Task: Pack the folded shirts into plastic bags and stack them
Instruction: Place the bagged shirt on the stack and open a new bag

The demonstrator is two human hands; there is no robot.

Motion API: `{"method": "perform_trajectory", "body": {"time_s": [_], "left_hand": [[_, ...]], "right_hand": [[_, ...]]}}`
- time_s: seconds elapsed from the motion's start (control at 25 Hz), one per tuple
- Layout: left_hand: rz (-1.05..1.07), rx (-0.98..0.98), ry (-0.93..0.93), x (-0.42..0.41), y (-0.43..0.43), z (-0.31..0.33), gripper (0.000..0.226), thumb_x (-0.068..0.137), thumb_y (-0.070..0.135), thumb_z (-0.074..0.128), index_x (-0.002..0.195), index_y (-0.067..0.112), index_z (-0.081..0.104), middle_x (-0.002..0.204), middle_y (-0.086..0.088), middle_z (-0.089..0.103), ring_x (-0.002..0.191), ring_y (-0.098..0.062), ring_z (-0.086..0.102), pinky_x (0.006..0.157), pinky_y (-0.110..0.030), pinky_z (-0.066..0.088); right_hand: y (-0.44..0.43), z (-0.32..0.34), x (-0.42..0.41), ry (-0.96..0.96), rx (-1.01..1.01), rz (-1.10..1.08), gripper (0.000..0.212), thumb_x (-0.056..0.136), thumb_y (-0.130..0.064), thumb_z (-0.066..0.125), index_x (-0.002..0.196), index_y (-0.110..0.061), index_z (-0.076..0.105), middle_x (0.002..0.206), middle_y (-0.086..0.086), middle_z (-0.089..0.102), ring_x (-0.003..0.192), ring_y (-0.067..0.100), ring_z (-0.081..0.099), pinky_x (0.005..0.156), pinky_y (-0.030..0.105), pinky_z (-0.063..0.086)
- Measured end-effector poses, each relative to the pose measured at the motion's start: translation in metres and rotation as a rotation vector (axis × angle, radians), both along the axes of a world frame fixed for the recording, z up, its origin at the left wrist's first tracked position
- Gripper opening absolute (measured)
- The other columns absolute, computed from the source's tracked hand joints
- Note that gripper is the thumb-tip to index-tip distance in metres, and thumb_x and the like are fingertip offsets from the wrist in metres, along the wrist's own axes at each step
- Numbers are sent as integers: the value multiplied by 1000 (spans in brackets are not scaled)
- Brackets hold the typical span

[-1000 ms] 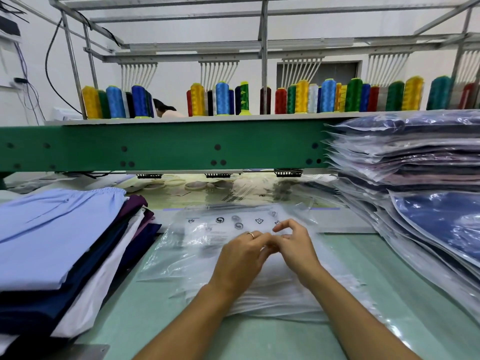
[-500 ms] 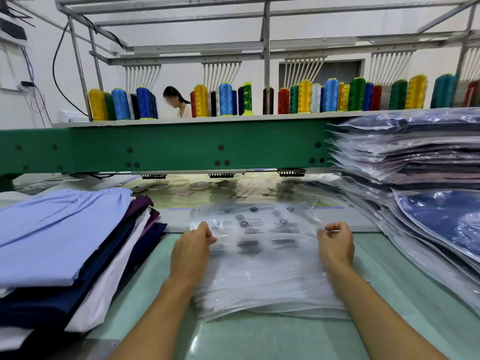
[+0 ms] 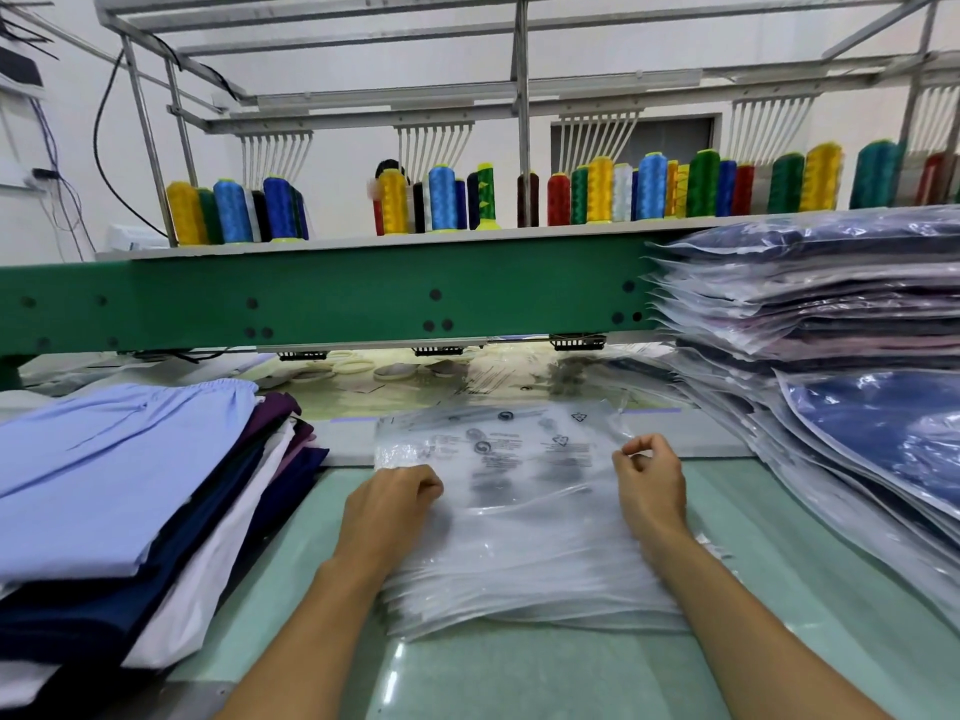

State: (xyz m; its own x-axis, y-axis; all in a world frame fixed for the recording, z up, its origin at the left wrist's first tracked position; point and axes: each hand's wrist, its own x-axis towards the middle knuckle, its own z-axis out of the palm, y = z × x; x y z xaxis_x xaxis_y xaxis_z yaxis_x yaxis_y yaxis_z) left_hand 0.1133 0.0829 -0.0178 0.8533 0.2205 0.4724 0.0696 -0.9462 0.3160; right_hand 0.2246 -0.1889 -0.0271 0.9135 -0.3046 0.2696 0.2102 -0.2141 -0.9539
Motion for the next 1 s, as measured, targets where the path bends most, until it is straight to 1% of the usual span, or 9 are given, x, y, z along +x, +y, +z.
{"method": "perform_trajectory", "body": {"time_s": [0.04,0.16,0.28,0.4,0.56,0.64,0.72,0.8,1.0], "left_hand": [[-46,-41,12,1,-1,-1,4,94,39,66,97,36,68,98,20,70,98,-7,65,82,-31,53],[-197,-114,123,-1,-7,-2,31,86,50,73,114,37,71,112,22,66,105,-1,61,94,-28,51],[-206,-18,133,0,-12,0,15,93,35,68,104,32,77,103,19,72,97,-4,64,89,-29,53],[-170,46,134,0,-15,4,17,96,23,57,95,25,74,96,14,72,91,-12,63,84,-34,53],[-112,7,113,1,-15,3,16,97,23,53,94,26,69,93,12,69,86,-15,62,79,-36,54],[-67,-38,66,1,-14,2,9,94,29,61,90,29,69,87,15,67,82,-11,61,74,-32,54],[-20,-80,0,0,-13,1,11,89,40,71,84,31,69,80,19,66,78,-4,60,69,-28,52],[4,-128,-86,0,-15,1,21,87,48,74,79,31,65,73,19,65,73,1,60,65,-28,52],[2,-138,-320,-3,-21,6,17,92,33,73,83,29,59,72,15,65,70,-5,63,61,-34,55]], "right_hand": [[1,0,-1,-2,-2,11,18,93,-14,61,82,-21,50,73,3,64,56,20,47,58,32,41],[0,1,-1,-5,5,6,17,93,-14,60,82,-23,51,72,3,65,54,19,45,57,33,40],[1,2,-2,-10,14,12,17,95,-14,59,83,-23,51,72,1,64,54,19,46,57,34,41],[2,2,-4,-9,-32,-11,16,96,-15,57,84,-23,49,72,0,62,58,21,50,59,35,43],[6,3,-13,-92,-276,-96,11,95,-13,57,93,-23,51,93,-1,59,86,23,53,66,36,43],[9,4,-17,-195,-476,-108,10,93,-16,61,97,-24,55,101,-2,56,99,21,49,78,37,41],[13,6,-22,-283,-609,-35,5,94,-29,63,92,-27,58,93,-9,61,95,16,51,82,35,36],[18,8,-25,-341,-689,66,16,92,-46,64,88,-31,60,82,-16,63,88,10,54,86,34,33],[23,16,-35,-597,-757,214,33,84,-60,68,95,-29,62,82,-19,67,78,2,58,91,29,35]]}}
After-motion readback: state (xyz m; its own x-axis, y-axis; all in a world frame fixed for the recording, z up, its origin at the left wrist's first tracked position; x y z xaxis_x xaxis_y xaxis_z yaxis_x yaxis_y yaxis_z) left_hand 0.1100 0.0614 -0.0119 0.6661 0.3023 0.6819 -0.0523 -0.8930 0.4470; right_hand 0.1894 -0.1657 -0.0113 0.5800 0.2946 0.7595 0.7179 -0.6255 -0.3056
